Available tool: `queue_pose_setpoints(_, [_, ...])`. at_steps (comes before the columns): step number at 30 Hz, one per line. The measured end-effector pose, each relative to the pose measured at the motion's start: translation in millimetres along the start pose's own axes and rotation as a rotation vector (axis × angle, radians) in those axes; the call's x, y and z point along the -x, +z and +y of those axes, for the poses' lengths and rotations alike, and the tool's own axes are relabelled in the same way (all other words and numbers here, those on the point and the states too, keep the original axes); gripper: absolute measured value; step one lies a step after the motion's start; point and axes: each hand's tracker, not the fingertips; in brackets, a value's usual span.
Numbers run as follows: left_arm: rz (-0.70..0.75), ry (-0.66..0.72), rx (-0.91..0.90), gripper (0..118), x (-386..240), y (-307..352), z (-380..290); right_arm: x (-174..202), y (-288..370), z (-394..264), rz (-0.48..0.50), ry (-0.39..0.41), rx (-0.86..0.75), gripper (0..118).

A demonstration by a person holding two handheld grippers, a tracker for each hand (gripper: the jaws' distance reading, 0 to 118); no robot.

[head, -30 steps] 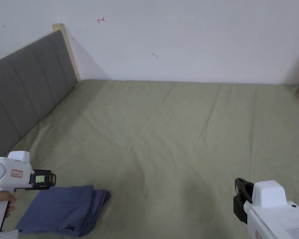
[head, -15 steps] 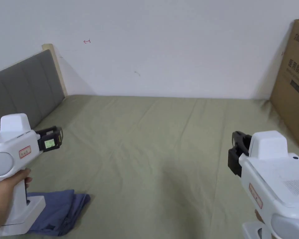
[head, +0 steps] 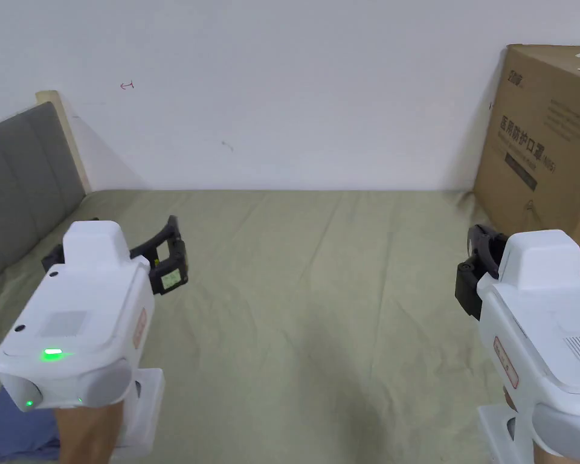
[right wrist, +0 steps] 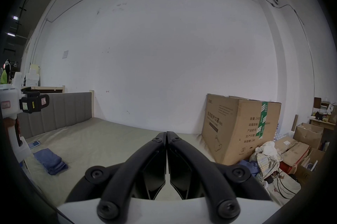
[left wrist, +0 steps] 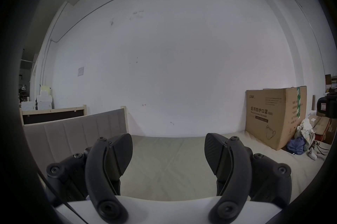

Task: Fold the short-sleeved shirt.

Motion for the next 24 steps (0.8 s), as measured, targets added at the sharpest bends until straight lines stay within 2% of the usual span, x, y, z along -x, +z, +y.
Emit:
queue_pose_setpoints(7, [-0.060, 0.044, 0.006, 87, -28, 7, -15, -9, 7, -11, -0.037, 0.008, 0.000, 0])
queue_pose_setpoints(10, [-0.065, 0.052, -0.007, 81, -34, 9, -17, -11, 7, -12, -0.041, 0.002, 0.003, 0])
queue_pose_setpoints(11, [-0.076, 0.064, -0.014, 73, -34, 9, -17, -12, 7, -12, -0.042, 0.003, 0.004, 0])
queue_pose_setpoints(12, [-0.077, 0.072, -0.015, 59, -34, 10, -17, -12, 7, -12, -0.042, 0.004, 0.005, 0])
queue_pose_setpoints(13, [-0.077, 0.075, -0.019, 32, -35, 10, -18, -12, 6, -12, -0.043, 0.003, 0.005, 0])
queue_pose_setpoints(14, [-0.076, 0.075, -0.024, 14, -36, 11, -18, -12, 6, -12, -0.044, 0.001, 0.005, 0])
queue_pose_setpoints(15, [-0.076, 0.074, -0.024, 4, -37, 10, -18, -12, 6, -13, -0.044, -0.001, 0.004, 0])
queue_pose_setpoints(24, [-0.118, 0.039, -0.006, 0, -41, 10, -21, -11, 4, -13, -0.039, -0.014, 0.011, 0])
